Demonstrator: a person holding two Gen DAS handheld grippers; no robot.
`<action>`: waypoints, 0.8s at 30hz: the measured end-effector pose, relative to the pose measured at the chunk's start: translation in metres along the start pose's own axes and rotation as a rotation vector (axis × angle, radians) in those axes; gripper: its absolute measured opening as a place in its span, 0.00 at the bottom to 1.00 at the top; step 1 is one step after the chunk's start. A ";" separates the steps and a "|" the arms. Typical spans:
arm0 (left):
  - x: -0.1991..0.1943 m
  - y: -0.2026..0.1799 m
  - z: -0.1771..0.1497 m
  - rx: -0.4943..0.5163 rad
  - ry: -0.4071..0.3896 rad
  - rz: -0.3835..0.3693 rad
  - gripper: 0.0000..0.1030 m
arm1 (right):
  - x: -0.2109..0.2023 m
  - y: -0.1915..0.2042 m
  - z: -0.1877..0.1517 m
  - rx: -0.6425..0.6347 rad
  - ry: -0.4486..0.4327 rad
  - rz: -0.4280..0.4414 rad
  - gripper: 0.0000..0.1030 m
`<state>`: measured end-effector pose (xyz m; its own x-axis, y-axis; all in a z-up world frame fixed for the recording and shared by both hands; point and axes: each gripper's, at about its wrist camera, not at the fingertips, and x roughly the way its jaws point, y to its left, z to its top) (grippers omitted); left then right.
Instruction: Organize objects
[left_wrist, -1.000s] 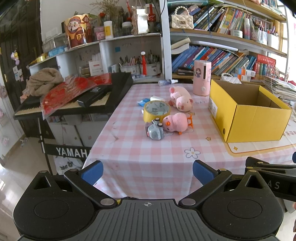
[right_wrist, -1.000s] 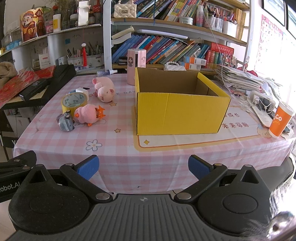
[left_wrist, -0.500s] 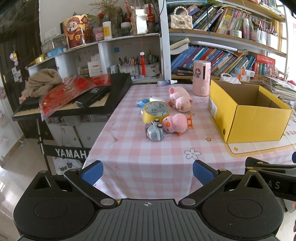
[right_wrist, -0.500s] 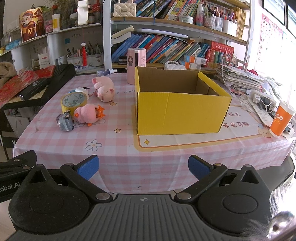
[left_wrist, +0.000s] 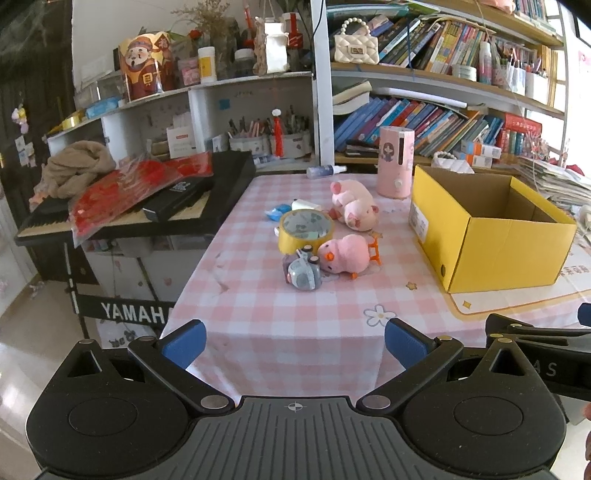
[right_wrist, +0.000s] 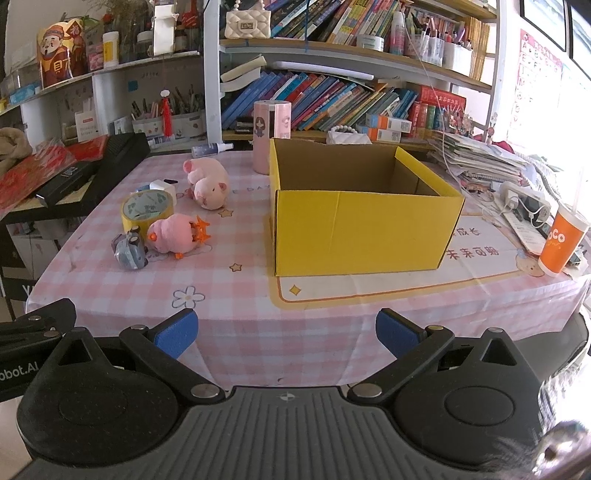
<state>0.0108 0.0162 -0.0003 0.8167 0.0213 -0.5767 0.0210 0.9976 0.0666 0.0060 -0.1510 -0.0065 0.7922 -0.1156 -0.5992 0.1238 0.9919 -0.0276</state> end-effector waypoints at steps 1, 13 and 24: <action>0.000 0.002 0.000 -0.002 0.001 -0.003 1.00 | 0.000 0.001 0.001 0.000 -0.001 0.001 1.00; 0.000 0.012 0.000 -0.028 0.010 -0.018 1.00 | -0.002 0.004 0.004 -0.006 -0.014 0.014 0.99; 0.003 0.013 0.000 -0.040 -0.004 -0.018 1.00 | 0.004 0.003 0.002 -0.016 -0.010 0.063 0.94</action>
<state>0.0135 0.0290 -0.0012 0.8187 0.0034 -0.5743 0.0123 0.9996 0.0235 0.0106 -0.1485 -0.0076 0.8040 -0.0537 -0.5922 0.0644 0.9979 -0.0032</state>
